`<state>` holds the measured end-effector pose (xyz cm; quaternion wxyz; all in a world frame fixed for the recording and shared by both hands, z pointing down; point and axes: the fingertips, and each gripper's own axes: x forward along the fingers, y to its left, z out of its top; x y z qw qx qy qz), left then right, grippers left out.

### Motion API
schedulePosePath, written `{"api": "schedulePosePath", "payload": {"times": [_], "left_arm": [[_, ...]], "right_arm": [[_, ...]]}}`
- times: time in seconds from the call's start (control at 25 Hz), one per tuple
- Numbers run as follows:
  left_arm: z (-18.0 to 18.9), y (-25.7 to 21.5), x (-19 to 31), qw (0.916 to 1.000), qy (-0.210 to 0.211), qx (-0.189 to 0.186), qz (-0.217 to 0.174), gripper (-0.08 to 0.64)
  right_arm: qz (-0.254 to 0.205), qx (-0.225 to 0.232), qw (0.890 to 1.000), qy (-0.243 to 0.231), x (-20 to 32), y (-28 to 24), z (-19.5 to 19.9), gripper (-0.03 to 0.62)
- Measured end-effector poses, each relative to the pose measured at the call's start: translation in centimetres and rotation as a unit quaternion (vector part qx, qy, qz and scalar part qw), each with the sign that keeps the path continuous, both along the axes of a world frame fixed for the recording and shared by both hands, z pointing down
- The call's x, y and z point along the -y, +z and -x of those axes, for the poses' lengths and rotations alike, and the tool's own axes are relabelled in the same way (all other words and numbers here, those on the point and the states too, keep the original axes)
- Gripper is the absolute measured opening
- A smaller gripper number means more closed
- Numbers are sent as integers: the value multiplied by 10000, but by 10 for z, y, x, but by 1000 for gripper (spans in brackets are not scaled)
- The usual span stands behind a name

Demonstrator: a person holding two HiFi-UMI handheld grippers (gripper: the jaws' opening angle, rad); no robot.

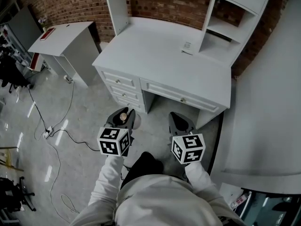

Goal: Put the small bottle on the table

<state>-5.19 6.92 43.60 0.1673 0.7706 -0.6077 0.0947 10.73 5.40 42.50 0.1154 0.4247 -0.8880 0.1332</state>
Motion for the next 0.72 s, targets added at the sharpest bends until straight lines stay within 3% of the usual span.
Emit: {"api": "schedulePosePath", "payload": {"times": [0.36,0.72], "left_arm": [[4,13,56,9999,111,-40,45,112],[28,20,144,9995,292,-21,112,112]], "right_arm": [[46,-51,9998,173,50,11,3,28],[140,-72,9994,309,128,16,32,28]]}}
